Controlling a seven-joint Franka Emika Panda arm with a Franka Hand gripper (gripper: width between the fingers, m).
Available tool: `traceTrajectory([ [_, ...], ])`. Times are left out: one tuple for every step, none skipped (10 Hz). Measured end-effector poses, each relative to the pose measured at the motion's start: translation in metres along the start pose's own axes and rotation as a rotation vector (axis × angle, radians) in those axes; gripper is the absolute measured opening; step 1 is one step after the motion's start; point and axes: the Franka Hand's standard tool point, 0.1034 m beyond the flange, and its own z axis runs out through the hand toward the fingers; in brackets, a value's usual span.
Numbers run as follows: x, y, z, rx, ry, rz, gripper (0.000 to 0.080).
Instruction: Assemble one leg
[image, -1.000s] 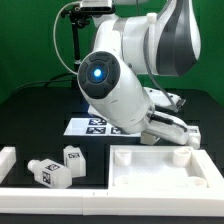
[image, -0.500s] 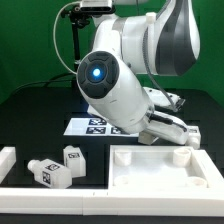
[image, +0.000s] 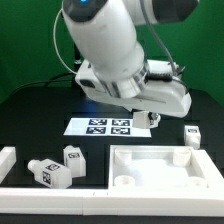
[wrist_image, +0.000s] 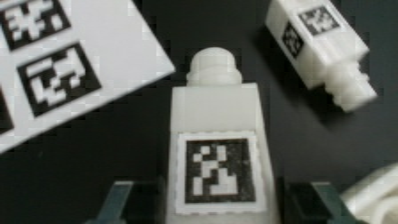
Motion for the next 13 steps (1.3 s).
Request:
traceTrajectory([
  [0.002, 0.004, -0.002, -0.001, 0.051, -0.008, 0.0287],
  [0.008, 0.005, 0.006, -0.029, 0.121, -0.008, 0.0287],
  [0.01, -0.001, 0.005, -0.021, 0.196, -0.024, 0.0287],
  [0.01, -0.004, 0.003, -0.009, 0.269, -0.036, 0.0287],
  [0.008, -0.006, 0.001, -0.012, 0.327, -0.051, 0.0287],
  [0.001, -0.017, -0.021, -0.025, 0.377, -0.102, 0.0287],
  [-0.003, -0.031, -0.055, -0.018, 0.485, -0.161, 0.0287],
  [-0.005, -0.044, -0.077, -0.024, 0.575, -0.204, 0.0287],
  [-0.008, -0.059, -0.083, -0.035, 0.644, -0.226, 0.0287],
  [-0.005, -0.061, -0.08, -0.011, 0.721, -0.239, 0.0287],
  [-0.005, -0.061, -0.076, 0.004, 0.768, -0.242, 0.0287],
  [-0.004, -0.066, -0.077, 0.02, 0.816, -0.253, 0.0287],
  [-0.003, -0.071, -0.078, 0.04, 0.884, -0.27, 0.0287],
])
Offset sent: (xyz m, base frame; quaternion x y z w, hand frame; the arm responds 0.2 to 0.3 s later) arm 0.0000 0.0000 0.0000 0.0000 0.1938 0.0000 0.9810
